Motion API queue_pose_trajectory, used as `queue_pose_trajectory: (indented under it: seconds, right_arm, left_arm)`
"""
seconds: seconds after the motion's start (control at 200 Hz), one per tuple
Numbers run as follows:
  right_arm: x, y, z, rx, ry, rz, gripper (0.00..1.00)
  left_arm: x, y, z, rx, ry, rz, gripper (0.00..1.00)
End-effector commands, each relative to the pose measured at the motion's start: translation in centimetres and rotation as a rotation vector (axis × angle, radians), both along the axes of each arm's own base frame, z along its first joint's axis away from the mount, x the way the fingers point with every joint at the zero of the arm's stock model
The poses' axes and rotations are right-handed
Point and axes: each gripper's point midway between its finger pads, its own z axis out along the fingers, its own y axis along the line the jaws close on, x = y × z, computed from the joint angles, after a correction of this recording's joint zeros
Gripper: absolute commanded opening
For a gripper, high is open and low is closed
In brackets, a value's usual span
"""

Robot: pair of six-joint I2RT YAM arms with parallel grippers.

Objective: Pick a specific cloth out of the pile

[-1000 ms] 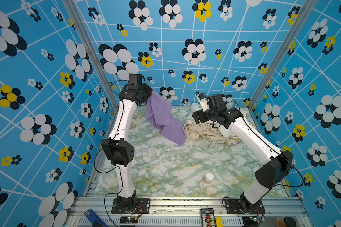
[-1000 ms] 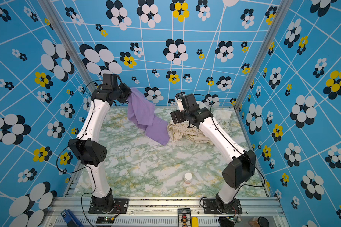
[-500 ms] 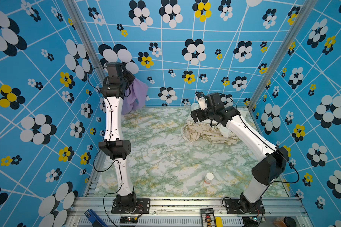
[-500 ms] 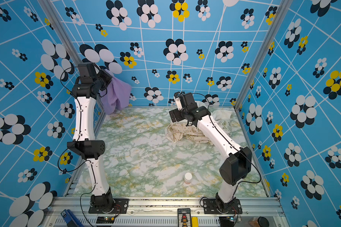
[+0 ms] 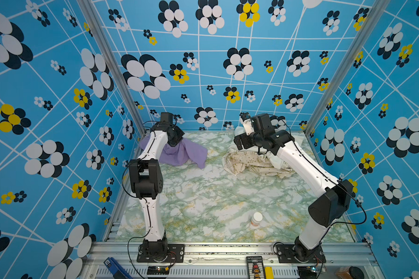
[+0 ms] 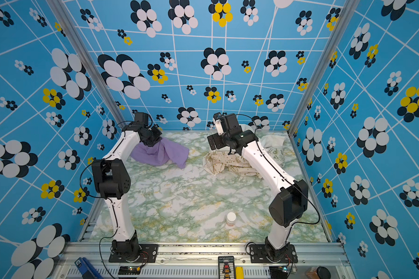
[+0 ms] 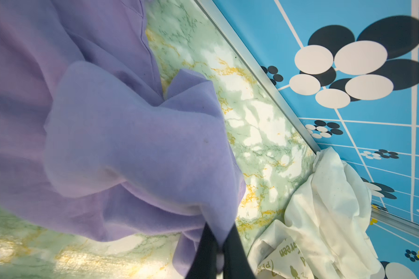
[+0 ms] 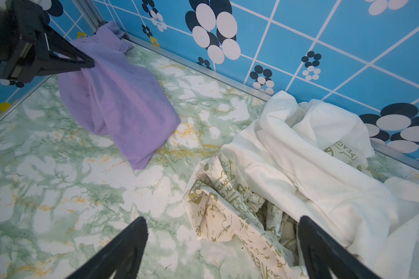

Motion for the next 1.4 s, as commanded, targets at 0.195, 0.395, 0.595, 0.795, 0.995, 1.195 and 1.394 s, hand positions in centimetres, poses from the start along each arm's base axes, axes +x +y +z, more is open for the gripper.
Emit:
queue_pose_trajectory:
  seconds: [0.195,0.395,0.595,0.795,0.995,1.195,1.394]
  right_arm:
    - [1.1,0.5,0.8,0.066,-0.014,-0.032,0.99]
    - [1.5,1.0,1.1,0.101,-0.012,-0.034,0.99]
    - [1.4,1.3,0.8,0.122,0.003,-0.035,0.99]
    - [1.3,1.5,0.3,0.126,0.018,-0.030,0.99]
    - [1.0,1.5,-0.2,0.121,0.029,-0.015,0.99]
    - [0.9,1.8,-0.8,0.106,0.041,0.011,0.99]
    - [0.7,1.9,-1.5,0.089,0.061,0.032,0.99]
  left_arm:
    - [0.2,-5.0,9.3,-0.061,-0.240,-0.099,0.00]
    - [0.6,-8.5,11.2,-0.089,-0.269,-0.183,0.00]
    - [0.1,-7.3,12.8,-0.051,-0.280,-0.171,0.00]
    - [-2.4,-3.2,9.9,-0.009,-0.207,-0.083,0.00]
    - [-7.6,1.8,5.1,0.067,-0.107,0.055,0.00]
    - [-14.8,4.1,-2.5,0.080,0.106,0.204,0.00]
    - [-20.1,4.4,-9.4,0.074,0.310,0.294,0.01]
